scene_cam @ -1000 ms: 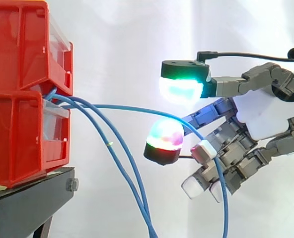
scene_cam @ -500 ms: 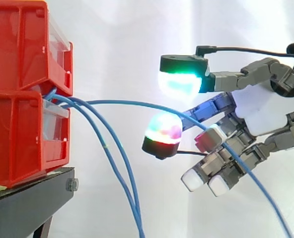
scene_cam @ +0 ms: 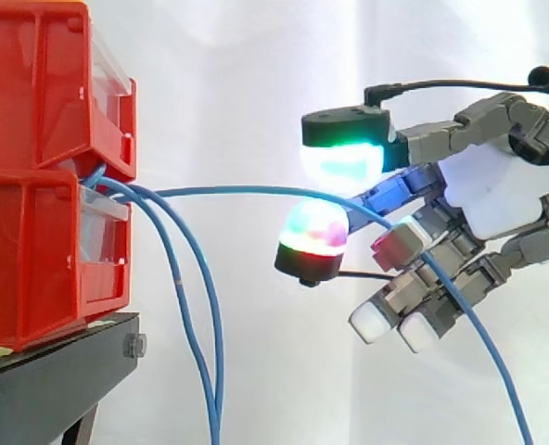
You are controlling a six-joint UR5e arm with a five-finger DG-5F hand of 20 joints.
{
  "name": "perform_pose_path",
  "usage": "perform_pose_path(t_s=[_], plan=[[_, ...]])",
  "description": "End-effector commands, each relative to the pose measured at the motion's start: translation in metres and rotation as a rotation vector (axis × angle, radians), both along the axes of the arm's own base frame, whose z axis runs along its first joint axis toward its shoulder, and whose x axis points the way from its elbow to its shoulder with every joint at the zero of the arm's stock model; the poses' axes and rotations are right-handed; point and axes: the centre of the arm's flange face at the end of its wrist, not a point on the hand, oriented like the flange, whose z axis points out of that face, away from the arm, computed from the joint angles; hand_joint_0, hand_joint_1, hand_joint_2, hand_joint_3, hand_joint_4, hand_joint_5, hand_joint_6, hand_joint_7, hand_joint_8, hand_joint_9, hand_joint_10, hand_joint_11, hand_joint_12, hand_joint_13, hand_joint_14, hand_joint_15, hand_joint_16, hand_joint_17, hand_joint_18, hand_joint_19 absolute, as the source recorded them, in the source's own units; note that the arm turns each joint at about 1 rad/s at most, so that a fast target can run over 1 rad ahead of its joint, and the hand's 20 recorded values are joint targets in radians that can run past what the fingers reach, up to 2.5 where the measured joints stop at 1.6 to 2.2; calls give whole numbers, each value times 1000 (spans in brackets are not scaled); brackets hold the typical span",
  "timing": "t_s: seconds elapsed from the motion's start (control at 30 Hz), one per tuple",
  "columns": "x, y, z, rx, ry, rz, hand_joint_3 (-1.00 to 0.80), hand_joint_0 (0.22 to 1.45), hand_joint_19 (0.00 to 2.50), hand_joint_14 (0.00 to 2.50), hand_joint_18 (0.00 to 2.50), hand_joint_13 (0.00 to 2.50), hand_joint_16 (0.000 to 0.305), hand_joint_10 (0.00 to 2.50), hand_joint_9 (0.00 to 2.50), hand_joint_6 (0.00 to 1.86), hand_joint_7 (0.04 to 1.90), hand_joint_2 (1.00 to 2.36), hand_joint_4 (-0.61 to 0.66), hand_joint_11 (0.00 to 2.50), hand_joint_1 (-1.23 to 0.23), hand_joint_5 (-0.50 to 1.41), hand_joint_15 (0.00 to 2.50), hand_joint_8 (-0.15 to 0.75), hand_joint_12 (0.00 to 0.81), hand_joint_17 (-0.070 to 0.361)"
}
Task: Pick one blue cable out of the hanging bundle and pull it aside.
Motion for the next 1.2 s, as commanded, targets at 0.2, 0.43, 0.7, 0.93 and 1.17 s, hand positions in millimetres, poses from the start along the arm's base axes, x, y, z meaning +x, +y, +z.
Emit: perform_pose_path(t_s=[0.2, 0.43, 0.7, 0.93, 1.17], plan=[[-2, 2, 1, -7, 18, 5, -112, 605, 499, 20, 795, 891, 54, 24, 1257, 956, 856, 1020, 12, 1047, -735, -112, 538, 293, 358, 122], [-2, 4, 0, -6, 19, 6, -49, 604, 481, 20, 893, 963, 60, 21, 1319, 943, 902, 1012, -30, 970, -756, -85, 533, 315, 378, 136], [-5, 6, -1, -3, 43, 8, -391, 544, 537, 21, 812, 916, 53, 24, 1270, 920, 872, 1009, 28, 955, -611, -103, 552, 281, 356, 119], [-6, 7, -1, 0, 46, 8, -450, 533, 534, 20, 813, 911, 53, 24, 1260, 915, 879, 1005, 35, 939, -595, -103, 548, 289, 360, 120], [-5, 7, -1, 0, 44, 8, -352, 597, 533, 21, 790, 901, 50, 26, 1249, 911, 980, 1012, 31, 935, -727, -102, 554, 270, 341, 114]])
